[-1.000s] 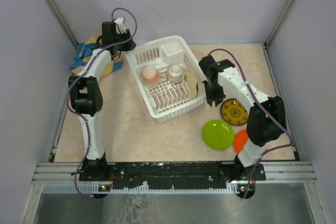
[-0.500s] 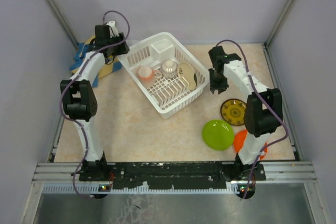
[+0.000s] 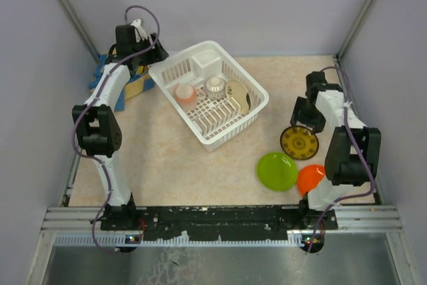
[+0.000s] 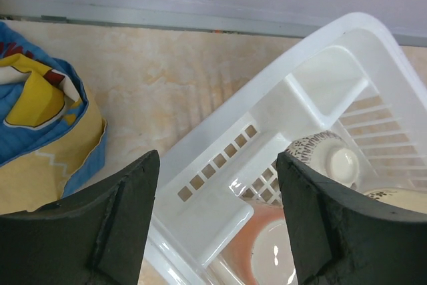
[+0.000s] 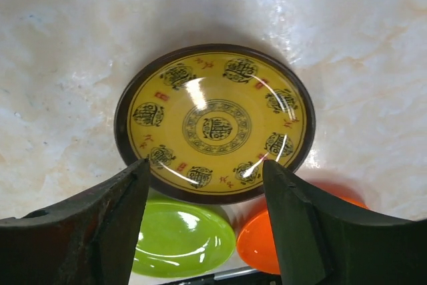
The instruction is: Load the mixed dishes into the dish rack
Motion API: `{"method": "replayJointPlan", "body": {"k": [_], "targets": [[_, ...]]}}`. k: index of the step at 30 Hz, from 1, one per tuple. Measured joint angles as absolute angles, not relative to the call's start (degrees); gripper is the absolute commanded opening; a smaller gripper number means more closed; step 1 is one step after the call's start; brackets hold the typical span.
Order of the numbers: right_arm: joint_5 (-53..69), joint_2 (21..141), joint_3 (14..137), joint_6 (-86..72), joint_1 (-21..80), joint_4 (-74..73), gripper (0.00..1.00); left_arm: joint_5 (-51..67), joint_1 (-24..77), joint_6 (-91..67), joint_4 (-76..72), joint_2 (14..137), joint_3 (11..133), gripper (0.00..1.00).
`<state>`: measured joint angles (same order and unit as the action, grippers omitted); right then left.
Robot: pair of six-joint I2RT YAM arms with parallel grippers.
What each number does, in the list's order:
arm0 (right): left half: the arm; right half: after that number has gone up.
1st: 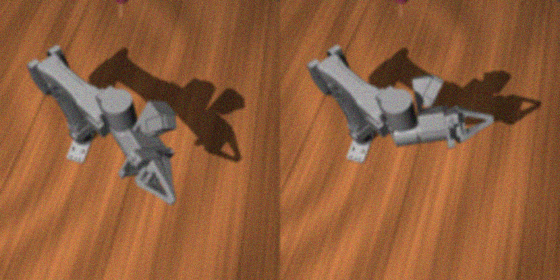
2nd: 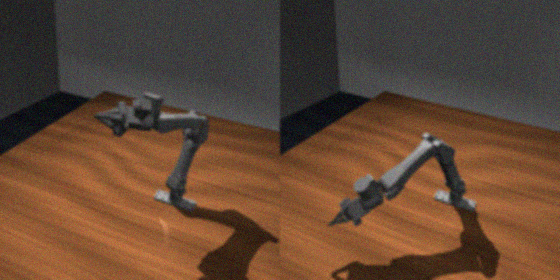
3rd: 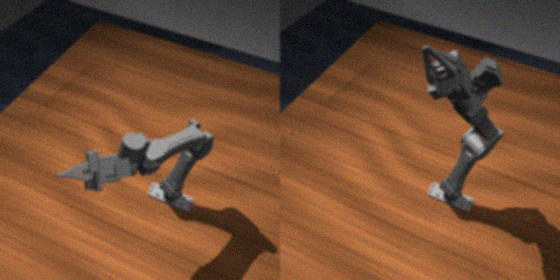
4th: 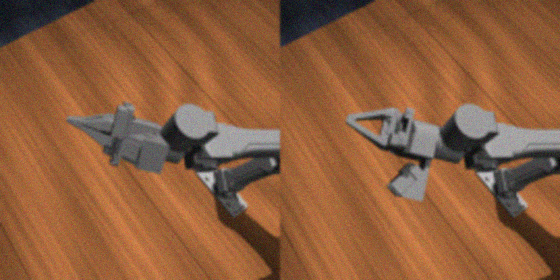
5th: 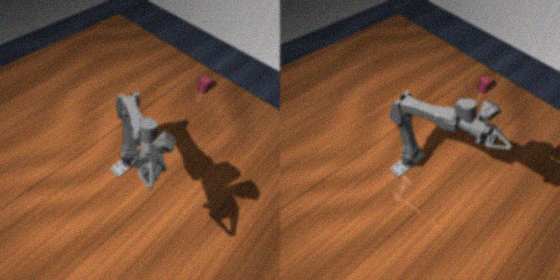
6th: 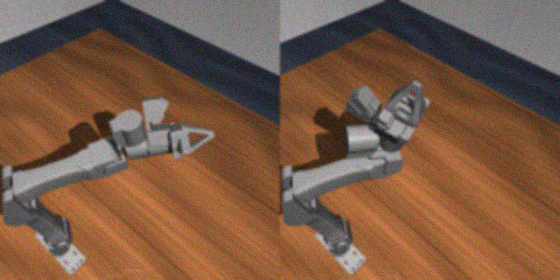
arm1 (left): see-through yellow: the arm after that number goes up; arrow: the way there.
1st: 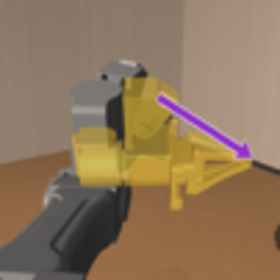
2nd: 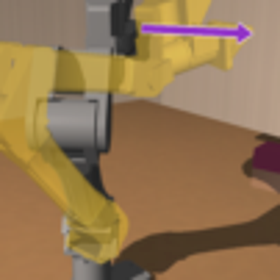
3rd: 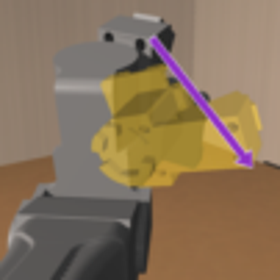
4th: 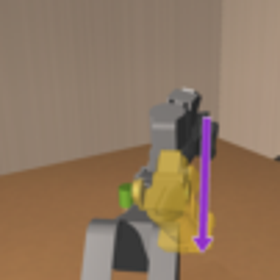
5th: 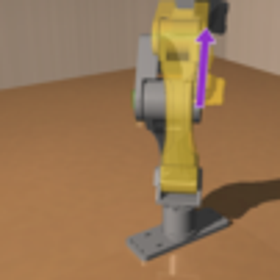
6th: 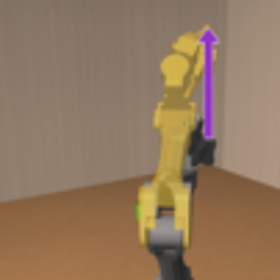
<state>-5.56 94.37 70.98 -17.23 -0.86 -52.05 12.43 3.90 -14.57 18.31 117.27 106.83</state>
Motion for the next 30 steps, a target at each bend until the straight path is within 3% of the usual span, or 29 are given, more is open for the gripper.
{"method": "replayJointPlan", "body": {"k": [3,8,15,30], "targets": [[-6.3,93.6,70.3,-17.5,-2.3,-51.9,0.53,13.1,3.7,-15.0,17.8,116.2,106.9,0.77],[-5.7,93.5,67.0,-18.6,-2.4,-50.6,0.56,14.0,3.2,-15.4,16.9,115.7,106.3,0.77],[-5.7,93.6,62.9,-19.6,-2.4,-44.8,0.41,14.8,3.1,-15.6,16.8,115.7,104.9,0.78],[-6.2,104.5,68.6,-19.8,-2.2,-36.4,0.36,14.1,2.5,-14.5,17.0,112.5,104.8,0.79]]}}
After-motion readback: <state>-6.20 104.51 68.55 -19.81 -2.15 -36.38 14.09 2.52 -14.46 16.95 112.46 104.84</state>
